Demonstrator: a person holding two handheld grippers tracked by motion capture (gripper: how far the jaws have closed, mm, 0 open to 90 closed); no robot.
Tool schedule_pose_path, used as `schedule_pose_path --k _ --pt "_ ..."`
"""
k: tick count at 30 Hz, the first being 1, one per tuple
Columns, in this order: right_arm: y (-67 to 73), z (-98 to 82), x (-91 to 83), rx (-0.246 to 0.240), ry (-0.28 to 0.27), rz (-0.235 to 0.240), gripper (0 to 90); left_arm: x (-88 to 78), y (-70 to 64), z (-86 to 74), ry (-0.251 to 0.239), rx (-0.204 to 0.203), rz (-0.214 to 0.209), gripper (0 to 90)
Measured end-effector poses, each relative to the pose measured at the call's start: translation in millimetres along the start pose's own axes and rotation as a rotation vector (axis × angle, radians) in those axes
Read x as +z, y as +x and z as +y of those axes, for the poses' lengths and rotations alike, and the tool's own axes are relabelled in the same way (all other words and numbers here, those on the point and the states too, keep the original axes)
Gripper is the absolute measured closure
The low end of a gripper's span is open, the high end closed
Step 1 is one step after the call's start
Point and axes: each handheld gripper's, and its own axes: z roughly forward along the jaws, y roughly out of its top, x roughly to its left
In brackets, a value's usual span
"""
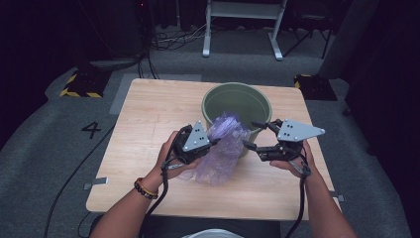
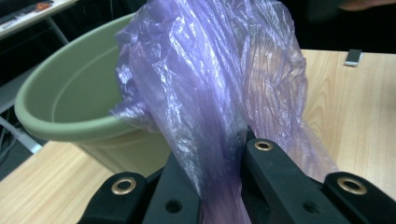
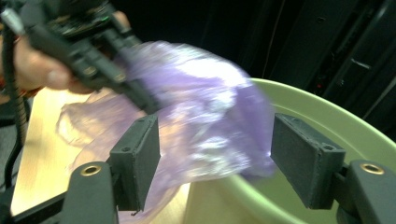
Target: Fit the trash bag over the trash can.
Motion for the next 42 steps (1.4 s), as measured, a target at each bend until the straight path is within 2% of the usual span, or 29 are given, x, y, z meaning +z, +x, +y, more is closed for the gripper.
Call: schedule_pose_path --k 3,6,7,10,14,16,17,20,22,24,26,28,32,35,37,39,42 --pt "10.6 -2.5 5.6 -0.052 0.013 0.007 31.3 2.7 -0.4 3.1 -0.004 0.001 -0.003 88.1" --pt "14.2 -4.7 15.5 -0.051 0.037 -0.018 34.2 5.1 0.1 5.0 -0.009 -0.004 -0.011 87.4" --pt "14.4 -5.3 18.0 -0.050 0.041 -0.023 38.2 6.0 0.5 5.7 -0.012 -0.001 -0.020 87.3" --pt "12.7 -8.0 26.2 -0.062 0.071 -0.073 64.3 6.2 1.1 7.3 -0.022 0.010 -0.031 86.2" --pt "8.8 -9.3 26.3 -0.059 0.055 -0.084 83.1 5.8 3.0 7.3 -0.025 0.013 -0.035 83.2" --pt "6.7 -8.6 24.7 -0.048 0.038 -0.078 87.3 5.2 4.1 6.7 -0.026 0.008 -0.035 79.7" --pt "5.7 -8.0 24.2 -0.041 0.037 -0.088 88.3 4.6 5.1 6.4 -0.033 0.004 -0.034 76.6" --pt "1.0 -7.1 20.4 -0.001 0.012 -0.116 89.6 1.9 7.4 5.7 -0.035 -0.009 -0.012 54.3" --pt "-2.6 -6.9 17.7 0.024 0.001 -0.140 89.8 -1.3 10.8 3.8 -0.034 -0.036 -0.004 45.1" --pt "-7.6 -6.6 15.1 0.048 -0.003 -0.158 89.8 -4.6 15.2 1.4 -0.023 -0.050 -0.011 40.6" --pt "-13.9 -6.5 12.7 0.071 -0.010 -0.168 89.8 -7.9 18.9 -1.2 -0.018 -0.059 -0.001 40.4" --pt "-19.9 -6.7 11.3 0.089 -0.013 -0.178 89.9 -10.9 23.4 -4.4 -0.015 -0.073 -0.010 40.4" --pt "-30.0 -8.4 12.8 0.115 0.005 -0.196 89.9 -13.8 30.2 -10.1 -0.012 -0.091 -0.014 42.0" --pt "-39.7 -11.4 13.2 0.154 0.010 -0.215 89.9 -17.1 34.3 -12.4 -0.031 -0.123 -0.036 37.0" --pt "-45.2 -12.6 12.8 0.180 0.006 -0.220 89.9 -19.9 36.7 -14.3 -0.047 -0.131 -0.089 33.4" --pt "-51.2 -13.0 14.3 0.193 0.020 -0.239 89.9 -22.2 35.1 -14.5 -0.048 -0.109 -0.126 31.3" --pt "-58.6 -14.1 18.3 0.219 0.043 -0.253 89.7 -24.6 30.3 -13.0 -0.049 -0.076 -0.142 33.3"
